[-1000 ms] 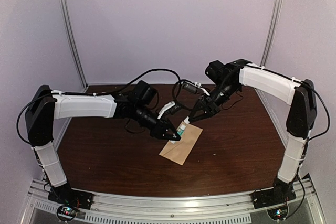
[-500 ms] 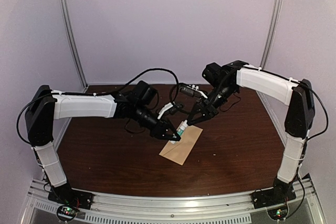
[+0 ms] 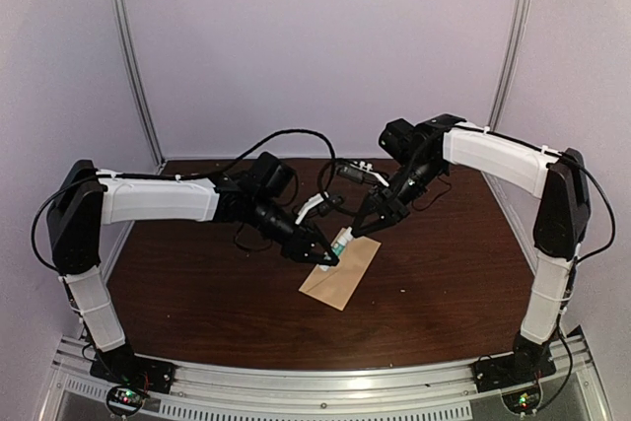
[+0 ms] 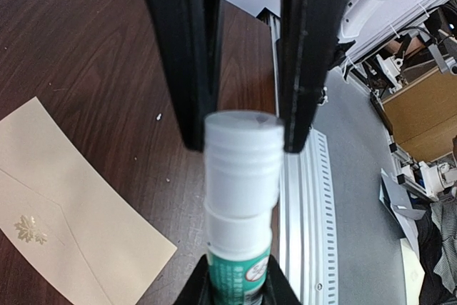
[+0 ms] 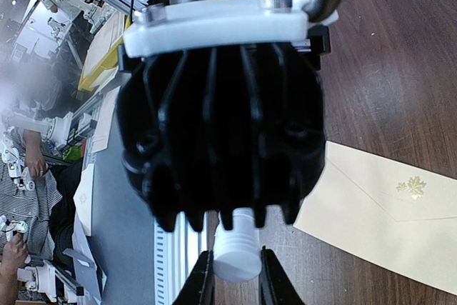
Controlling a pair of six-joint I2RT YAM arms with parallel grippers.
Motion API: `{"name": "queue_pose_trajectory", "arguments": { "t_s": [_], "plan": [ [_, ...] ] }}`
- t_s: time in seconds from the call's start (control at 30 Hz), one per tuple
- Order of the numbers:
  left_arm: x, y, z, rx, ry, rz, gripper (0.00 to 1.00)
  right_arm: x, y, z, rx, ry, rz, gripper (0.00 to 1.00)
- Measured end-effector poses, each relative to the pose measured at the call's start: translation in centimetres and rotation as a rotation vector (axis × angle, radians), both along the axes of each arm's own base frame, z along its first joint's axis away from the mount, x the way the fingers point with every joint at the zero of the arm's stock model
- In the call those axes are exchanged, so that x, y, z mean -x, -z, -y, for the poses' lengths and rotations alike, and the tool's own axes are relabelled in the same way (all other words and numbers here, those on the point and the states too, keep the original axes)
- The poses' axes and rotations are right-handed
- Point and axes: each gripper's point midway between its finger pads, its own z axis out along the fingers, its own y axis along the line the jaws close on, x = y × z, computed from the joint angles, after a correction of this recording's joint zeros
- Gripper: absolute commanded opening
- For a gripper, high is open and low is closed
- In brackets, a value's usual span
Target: Place the letter into the envelope and seal it
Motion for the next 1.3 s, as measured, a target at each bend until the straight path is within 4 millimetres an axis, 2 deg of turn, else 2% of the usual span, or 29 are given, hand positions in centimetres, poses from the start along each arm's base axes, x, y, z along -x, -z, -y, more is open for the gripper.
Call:
{"name": "queue_pose_trajectory", "arguments": {
  "t_s": [0.7, 0.9, 1.03, 1.2, 1.3],
  "plan": [
    [0.3, 0.6, -0.6, -0.020, -0.002, -0.055, 0.00, 0.2, 1.2, -1.5, 0.038, -0.031, -0.066, 0.14],
    [0.2, 1.3, -0.7, -0.045, -0.018, -0.060, 0.00, 0.0, 2.0, -1.6, 0.095, 0.002, -0.060, 0.31],
    [-0.5, 1.1, -0.4, -0.030, -0.034, -0.030, 0.00, -1.4, 1.1, -0.2, 0.095, 0.056, -0.041, 0.40],
    [-0.7, 0.9, -0.2, -0.018, -0.039, -0.018, 0.00, -4.8, -2.3, 4.3, 0.020, 0.171, 0.033, 0.45],
    [-1.0, 0.6, 0.1, 0.000, -0.046, -0.014, 0.00, -5.0, -4.0, 6.0, -0.056, 0.206, 0.073, 0.52]
  ]
}}
